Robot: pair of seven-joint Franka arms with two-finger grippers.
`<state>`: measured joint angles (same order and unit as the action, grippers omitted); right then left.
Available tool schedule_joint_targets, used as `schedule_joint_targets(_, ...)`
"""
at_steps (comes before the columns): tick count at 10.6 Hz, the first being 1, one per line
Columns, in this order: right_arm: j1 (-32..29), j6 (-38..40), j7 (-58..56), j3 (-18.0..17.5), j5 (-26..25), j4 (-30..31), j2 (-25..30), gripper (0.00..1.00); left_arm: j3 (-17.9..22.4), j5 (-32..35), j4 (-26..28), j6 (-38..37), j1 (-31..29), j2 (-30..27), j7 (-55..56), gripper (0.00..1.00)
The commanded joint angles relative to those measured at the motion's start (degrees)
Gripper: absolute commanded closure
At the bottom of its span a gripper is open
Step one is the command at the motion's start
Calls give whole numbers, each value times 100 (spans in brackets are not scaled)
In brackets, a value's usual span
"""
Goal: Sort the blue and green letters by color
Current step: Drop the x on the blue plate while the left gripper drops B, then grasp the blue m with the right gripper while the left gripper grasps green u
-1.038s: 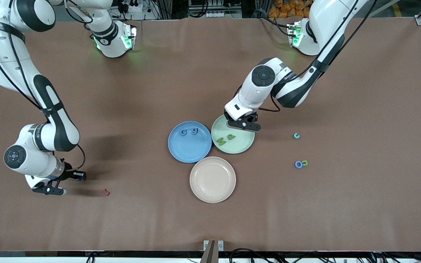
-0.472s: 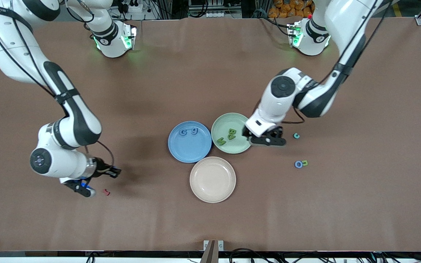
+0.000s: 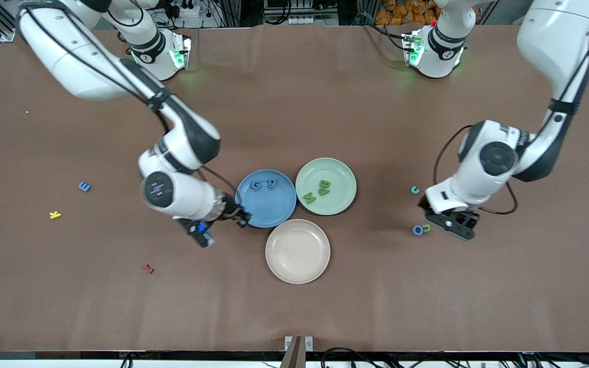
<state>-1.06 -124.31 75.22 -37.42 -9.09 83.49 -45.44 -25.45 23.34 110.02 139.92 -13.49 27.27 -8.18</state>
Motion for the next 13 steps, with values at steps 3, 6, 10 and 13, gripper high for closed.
schedule_joint_targets(3, 616, -111, 881, 68, 92, 9, -27, 0, -82, 75, -585, 140, -417, 961, -3211, 0)
schedule_joint_targets(6, 599, -111, 819, 314, -30, 9, -18, 0, -100, 48, -701, 149, -304, 1122, -3803, 0)
schedule_joint_targets(10, -57, 662, -571, 657, -1357, 253, 43, 0, -126, 30, -692, 141, -163, 1315, -4085, 0)
schedule_joint_targets(13, -1340, 209, -1902, 421, -1499, 1454, 673, 0, -126, 4, -692, 175, -145, 1412, -4121, 0)
